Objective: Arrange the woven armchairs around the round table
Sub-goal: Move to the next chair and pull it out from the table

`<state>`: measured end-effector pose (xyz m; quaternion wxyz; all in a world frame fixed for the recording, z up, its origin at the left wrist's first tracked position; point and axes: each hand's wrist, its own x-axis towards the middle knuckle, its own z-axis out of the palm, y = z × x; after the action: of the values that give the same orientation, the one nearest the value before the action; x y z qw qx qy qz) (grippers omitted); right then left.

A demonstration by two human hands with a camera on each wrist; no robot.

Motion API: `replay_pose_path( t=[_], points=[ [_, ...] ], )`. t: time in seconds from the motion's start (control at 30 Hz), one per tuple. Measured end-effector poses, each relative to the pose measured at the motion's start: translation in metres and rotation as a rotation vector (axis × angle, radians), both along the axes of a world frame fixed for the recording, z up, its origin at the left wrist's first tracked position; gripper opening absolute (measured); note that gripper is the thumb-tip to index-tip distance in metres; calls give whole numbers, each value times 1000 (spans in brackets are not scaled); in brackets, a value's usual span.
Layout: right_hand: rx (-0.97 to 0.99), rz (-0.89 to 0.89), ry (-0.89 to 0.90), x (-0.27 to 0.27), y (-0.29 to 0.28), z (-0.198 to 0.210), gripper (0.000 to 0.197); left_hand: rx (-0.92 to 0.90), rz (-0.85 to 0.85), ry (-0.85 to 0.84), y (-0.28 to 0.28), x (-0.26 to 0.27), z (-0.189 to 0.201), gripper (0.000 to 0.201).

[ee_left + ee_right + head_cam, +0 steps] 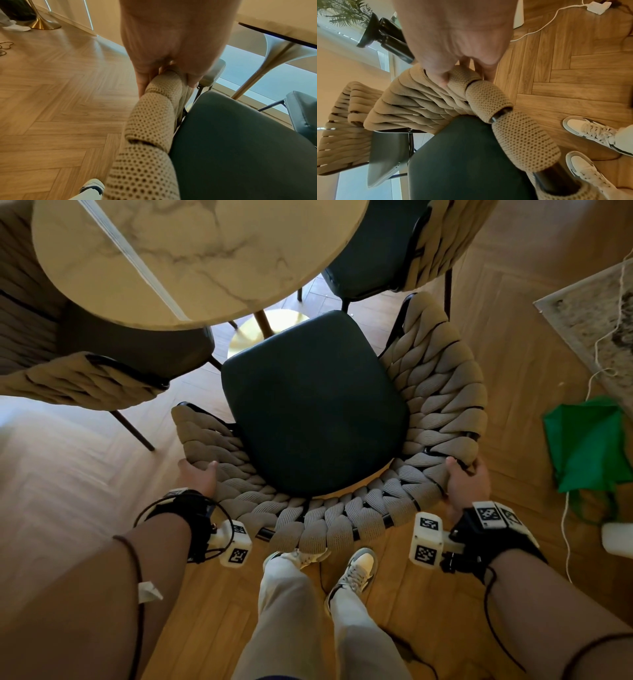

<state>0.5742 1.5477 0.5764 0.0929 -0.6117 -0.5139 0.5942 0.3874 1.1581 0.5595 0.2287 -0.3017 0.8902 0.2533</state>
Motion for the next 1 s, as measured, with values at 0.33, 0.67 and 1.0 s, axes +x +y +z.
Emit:
replay_pose_path(
  t=[0.33,0.67,1.0],
  points=[
    [83,41,-46,-2,-1,0,55,-8,-43,21,-2,0,-2,69],
    [78,53,-33,-2,-5,8,54,-4,-36,20,-2,1,-2,67],
    [69,108,-11,3,-2,10,50,-22,-40,34,-5,8,-4,67]
  ],
)
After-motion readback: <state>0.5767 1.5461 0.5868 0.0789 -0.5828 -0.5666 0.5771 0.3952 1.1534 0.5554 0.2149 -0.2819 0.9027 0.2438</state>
